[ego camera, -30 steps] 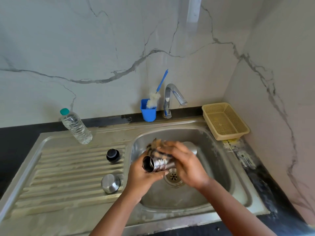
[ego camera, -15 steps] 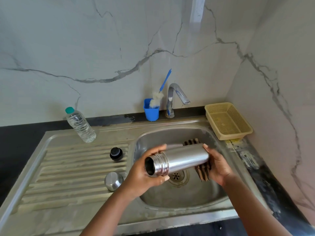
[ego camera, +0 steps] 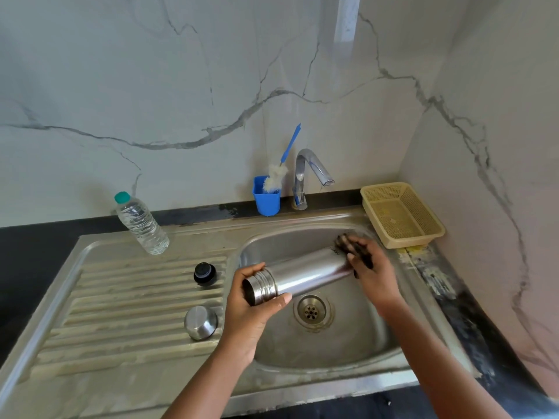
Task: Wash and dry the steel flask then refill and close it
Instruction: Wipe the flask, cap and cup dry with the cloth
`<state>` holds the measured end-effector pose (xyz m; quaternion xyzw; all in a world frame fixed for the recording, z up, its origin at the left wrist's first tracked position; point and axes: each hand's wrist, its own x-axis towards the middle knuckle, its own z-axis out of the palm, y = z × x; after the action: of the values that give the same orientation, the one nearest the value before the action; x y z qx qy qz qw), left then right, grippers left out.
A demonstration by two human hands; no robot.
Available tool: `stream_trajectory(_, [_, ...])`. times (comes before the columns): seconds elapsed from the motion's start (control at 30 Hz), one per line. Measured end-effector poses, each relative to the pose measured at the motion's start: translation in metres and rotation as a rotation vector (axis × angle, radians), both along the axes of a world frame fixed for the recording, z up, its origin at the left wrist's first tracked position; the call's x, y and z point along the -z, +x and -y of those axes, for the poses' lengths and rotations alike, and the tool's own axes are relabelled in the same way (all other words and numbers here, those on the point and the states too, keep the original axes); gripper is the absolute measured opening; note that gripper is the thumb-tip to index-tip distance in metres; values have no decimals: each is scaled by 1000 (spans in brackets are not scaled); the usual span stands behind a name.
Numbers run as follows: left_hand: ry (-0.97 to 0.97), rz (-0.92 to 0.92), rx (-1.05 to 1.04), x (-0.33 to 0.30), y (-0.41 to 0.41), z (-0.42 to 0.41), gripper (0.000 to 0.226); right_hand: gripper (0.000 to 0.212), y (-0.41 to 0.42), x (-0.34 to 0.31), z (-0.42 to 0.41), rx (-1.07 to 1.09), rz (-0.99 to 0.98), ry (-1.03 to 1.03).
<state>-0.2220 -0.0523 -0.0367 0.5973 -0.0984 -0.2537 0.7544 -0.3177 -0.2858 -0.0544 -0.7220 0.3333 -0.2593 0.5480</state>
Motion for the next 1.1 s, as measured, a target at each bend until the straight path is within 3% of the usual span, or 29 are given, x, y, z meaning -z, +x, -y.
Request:
stream_trajectory(0.13, [76,172,41,2,11,1,68,44,10,-16,-42,-199,38,-494])
stream_trajectory(0.27, [184,263,83,8,7,7,74,47,15,-34,-104,-408,119,-595])
stream_trajectory(0.4, [136,197,70,7,10,6,46,44,6,-34,-120,-570,217,-755])
stream_trajectory(0.5, [17,44,47,1,9,1,53,39,2,-31,-106,-668,250,-821])
stream_trajectory(0.57, [-7,58,19,1,7,-1,71,41,-1,-21,-90,-630,234,-792])
stream_trajectory(0.7, [-81,-15,-39,-3,13,-5,82,60,-6,6,-48,-318,141,-625])
stream_trajectory(0.83, [-93,-111,-55,-2,15,-5,84,60,-6,17,-35,-37,36,-608])
stream_trajectory(0.9, [-91,-144,-50,2,12,-2,81,65,-6,9,-54,-33,65,-670])
stream_trajectory(1.03, [-49,-32,5,3,9,7,66,43,-5,-22,-100,-458,227,-815])
stream_trajectory(1.1, [-26,-13,51,3,9,6,44,40,-1,-35,-108,-653,258,-901])
